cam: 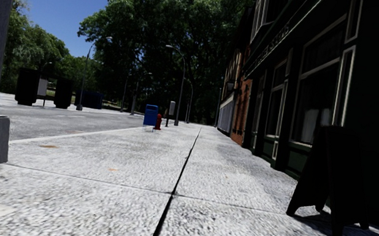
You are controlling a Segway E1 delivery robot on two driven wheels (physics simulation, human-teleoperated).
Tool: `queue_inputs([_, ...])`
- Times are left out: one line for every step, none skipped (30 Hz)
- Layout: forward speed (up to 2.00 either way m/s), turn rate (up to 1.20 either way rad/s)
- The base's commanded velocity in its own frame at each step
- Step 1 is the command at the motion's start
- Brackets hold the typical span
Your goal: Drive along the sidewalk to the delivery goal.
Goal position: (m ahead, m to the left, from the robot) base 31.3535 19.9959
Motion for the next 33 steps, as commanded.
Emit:
queue_inputs([2.0, 0.0])
queue_inputs([2.0, 0.0])
queue_inputs([2.0, 0.0])
queue_inputs([2.0, 0.0])
queue_inputs([2.0, 0.0])
queue_inputs([2.0, 0.0])
queue_inputs([2.0, 0.0])
queue_inputs([2.0, -0.06])
queue_inputs([2.0, -0.06])
queue_inputs([2.0, -0.11])
queue_inputs([2.0, -0.15])
queue_inputs([2.0, -0.18])
queue_inputs([2.0, -0.22])
queue_inputs([2.0, -0.22])
queue_inputs([2.0, -0.23])
queue_inputs([2.0, -0.24])
queue_inputs([2.0, -0.24])
queue_inputs([2.0, -0.24])
queue_inputs([2.0, -0.24])
queue_inputs([2.0, -0.24])
queue_inputs([2.0, -0.24])
queue_inputs([2.0, -0.24])
queue_inputs([2.0, -0.24])
queue_inputs([2.0, -0.24])
queue_inputs([2.0, -0.24])
queue_inputs([2.0, -0.24])
queue_inputs([2.0, -0.24])
queue_inputs([2.0, -0.24])
queue_inputs([2.0, -0.24])
queue_inputs([2.0, -0.24])
queue_inputs([2.0, -0.24])
queue_inputs([2.0, -0.24])
queue_inputs([2.0, -0.24])
